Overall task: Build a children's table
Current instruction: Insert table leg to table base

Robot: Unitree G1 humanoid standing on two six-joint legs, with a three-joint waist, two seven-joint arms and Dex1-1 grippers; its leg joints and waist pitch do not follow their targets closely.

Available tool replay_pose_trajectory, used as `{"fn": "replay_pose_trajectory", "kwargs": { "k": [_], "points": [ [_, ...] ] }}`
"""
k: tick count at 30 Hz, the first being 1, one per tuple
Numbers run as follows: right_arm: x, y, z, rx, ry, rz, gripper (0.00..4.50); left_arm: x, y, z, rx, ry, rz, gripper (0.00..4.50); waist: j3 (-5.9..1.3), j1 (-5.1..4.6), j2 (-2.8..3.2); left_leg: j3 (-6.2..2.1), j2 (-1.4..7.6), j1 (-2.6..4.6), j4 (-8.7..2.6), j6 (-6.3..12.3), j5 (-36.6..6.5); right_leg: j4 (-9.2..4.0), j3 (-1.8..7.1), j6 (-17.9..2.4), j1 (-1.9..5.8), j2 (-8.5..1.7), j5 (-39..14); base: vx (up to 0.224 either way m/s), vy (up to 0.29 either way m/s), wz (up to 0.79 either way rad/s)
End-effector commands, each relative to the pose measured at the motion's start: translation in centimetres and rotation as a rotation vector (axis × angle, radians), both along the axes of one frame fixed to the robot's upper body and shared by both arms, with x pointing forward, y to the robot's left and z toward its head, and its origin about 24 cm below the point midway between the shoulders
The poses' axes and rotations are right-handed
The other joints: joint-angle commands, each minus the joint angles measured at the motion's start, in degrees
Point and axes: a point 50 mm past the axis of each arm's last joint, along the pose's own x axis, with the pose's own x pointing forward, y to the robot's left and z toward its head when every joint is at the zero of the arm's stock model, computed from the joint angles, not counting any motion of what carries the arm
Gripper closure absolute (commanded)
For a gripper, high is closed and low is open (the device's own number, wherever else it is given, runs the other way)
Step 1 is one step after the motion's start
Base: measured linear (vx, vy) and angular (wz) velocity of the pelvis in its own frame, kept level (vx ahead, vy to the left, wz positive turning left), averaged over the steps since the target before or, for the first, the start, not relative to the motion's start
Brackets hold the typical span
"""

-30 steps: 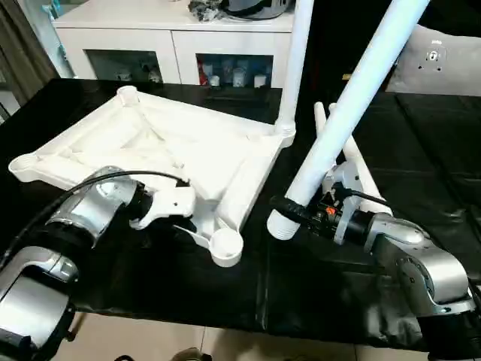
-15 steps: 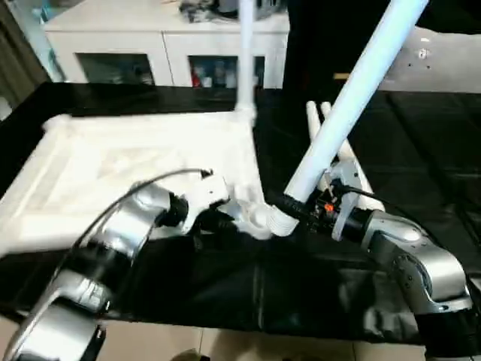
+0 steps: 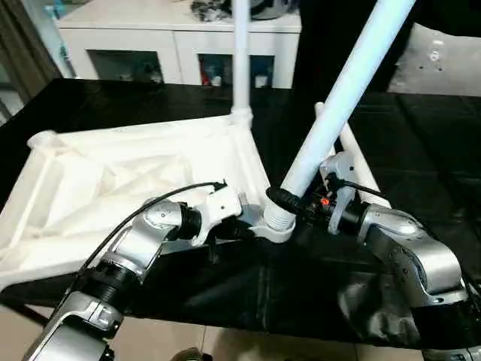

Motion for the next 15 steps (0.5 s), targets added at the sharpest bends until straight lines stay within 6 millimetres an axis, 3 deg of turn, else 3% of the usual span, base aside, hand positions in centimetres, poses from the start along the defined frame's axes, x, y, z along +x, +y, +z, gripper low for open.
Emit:
{"fn": "replay_pose_trajectory", "kwargs": {
  "k": [1,8,15],
  "points": [
    [0.1,0.1,0.3,0.001,-0.018,0.002,2.61,0.7,1.1,0.6,0.025,-0.063,0.049,3.7,-4.24,0.28,-0.86,-0.91,2.53,0.64,-3.74,1.77,-8.42,-4.62,2.53,-11.56,3.04,-4.51,-9.95,0.0,0.0,0.0],
    [0.2,0.2,0.2,0.002,-0.01,0.0,2.61,0.2,2.2,-0.1,0.065,-0.018,0.017,3.52,-4.04,0.2,-0.55,-1.01,2.71,0.91,-4.05,0.96,-10.29,-4.85,2.55,-10.68,2.7,-4.5,-13.2,0.0,0.0,0.0],
    [0.4,0.0,0.3,0.001,-0.017,-0.017,2.61,0.2,2.3,-0.7,0.068,0.022,0.007,3.52,-4.2,0.58,-0.37,-1.03,2.7,0.85,-4.0,0.74,-9.62,-4.61,2.58,-11.2,2.78,-4.53,-10.53,0.0,0.0,0.0]
  ]
}}
